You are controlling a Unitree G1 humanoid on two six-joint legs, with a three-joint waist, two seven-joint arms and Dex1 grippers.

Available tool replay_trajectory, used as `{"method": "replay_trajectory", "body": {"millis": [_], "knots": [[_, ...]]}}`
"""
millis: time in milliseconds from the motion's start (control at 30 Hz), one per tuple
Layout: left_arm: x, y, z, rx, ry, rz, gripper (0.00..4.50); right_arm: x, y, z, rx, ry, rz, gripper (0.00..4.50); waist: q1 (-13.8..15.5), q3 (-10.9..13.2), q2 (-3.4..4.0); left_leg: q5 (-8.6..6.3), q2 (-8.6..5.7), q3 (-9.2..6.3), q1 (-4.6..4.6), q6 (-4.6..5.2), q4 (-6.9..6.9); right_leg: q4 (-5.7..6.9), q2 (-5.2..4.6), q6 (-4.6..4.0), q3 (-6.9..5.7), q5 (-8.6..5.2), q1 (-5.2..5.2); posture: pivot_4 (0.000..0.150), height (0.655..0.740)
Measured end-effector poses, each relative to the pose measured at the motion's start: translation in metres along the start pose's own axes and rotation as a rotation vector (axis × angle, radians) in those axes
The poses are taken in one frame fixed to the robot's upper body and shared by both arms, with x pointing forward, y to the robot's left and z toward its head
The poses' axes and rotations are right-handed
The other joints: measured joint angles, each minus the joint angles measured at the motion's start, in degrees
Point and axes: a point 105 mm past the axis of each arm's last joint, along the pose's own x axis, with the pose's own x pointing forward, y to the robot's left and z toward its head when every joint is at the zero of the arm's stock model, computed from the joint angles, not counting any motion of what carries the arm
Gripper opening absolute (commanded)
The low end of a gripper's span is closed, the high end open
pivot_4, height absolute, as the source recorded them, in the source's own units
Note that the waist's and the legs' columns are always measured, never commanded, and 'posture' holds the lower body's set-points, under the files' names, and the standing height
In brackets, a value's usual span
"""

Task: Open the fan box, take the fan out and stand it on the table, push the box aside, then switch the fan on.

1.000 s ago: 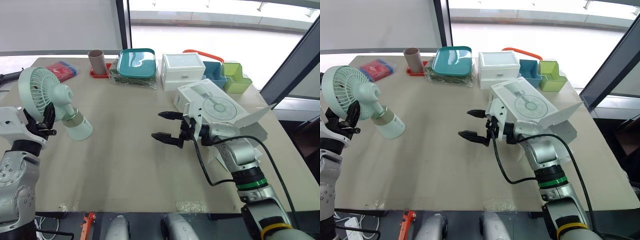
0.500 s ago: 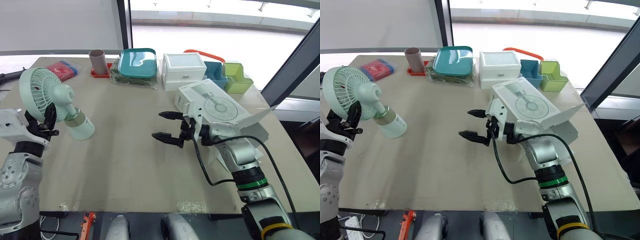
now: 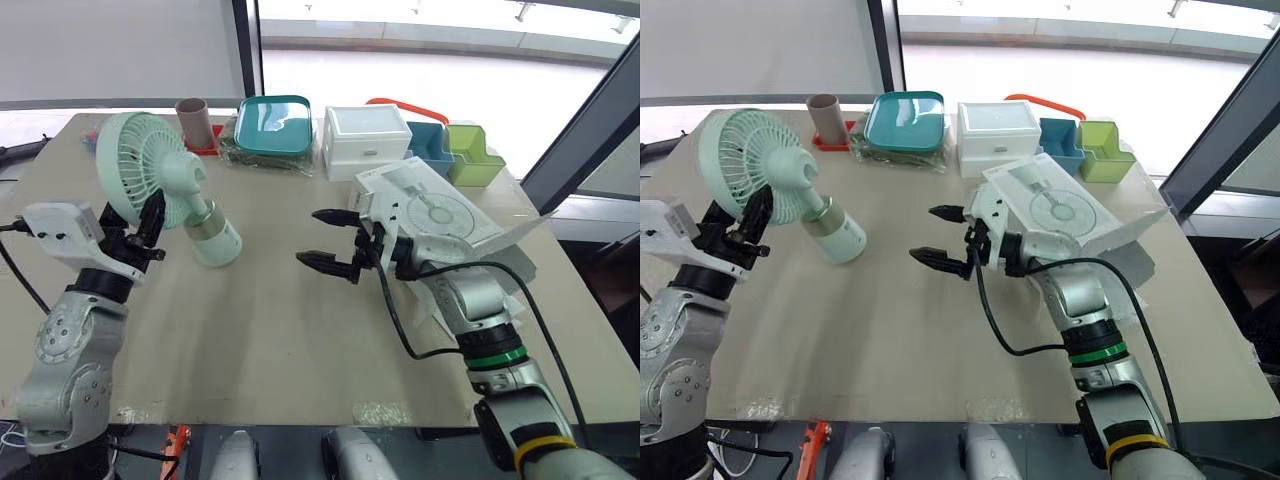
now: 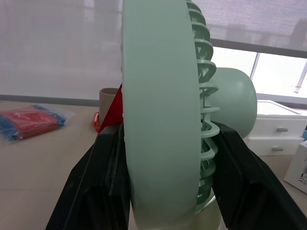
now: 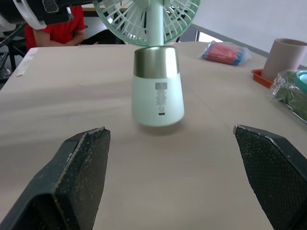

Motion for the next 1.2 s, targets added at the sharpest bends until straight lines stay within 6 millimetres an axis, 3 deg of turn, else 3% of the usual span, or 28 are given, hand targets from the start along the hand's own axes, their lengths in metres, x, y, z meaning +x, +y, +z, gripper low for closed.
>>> {"method": "replay_trajectory", "body": {"millis": [133,433,1067,1200], "knots": [[0.005,-0.015,-0.01,-0.014,0.024,-0.029,1.95,0.015,-0.003,0.004,-0.023,0.03,-0.027,4.5,0.0,0.0,0.0,0.0,0.01,-0.02,-0.02,0.0,0.0,0.0,0.0,0.0,-0.02,0.0,-0.02,0.15,0.74],[0.018,-0.028,-0.009,-0.001,0.006,-0.046,1.95,0.028,-0.003,0.003,-0.012,0.066,-0.042,4.5,0.0,0.0,0.0,0.0,-0.02,-0.03,-0.07,0.0,0.01,-0.01,-0.03,0.0,-0.03,0.0,-0.05,0.15,0.74],[0.017,-0.033,-0.025,-0.001,0.069,-0.058,1.95,0.043,-0.005,0.004,0.017,0.07,-0.074,4.5,0.0,0.0,0.0,0.0,-0.02,-0.08,-0.15,0.0,0.0,-0.01,-0.05,0.0,-0.1,0.0,-0.11,0.15,0.74],[0.016,-0.035,-0.023,-0.001,0.07,-0.058,1.95,0.05,-0.009,-0.005,0.048,0.09,-0.092,4.5,0.0,0.0,0.0,0.0,-0.02,-0.08,-0.16,0.0,0.0,-0.01,-0.05,0.0,-0.11,0.0,-0.11,0.15,0.74]]}}
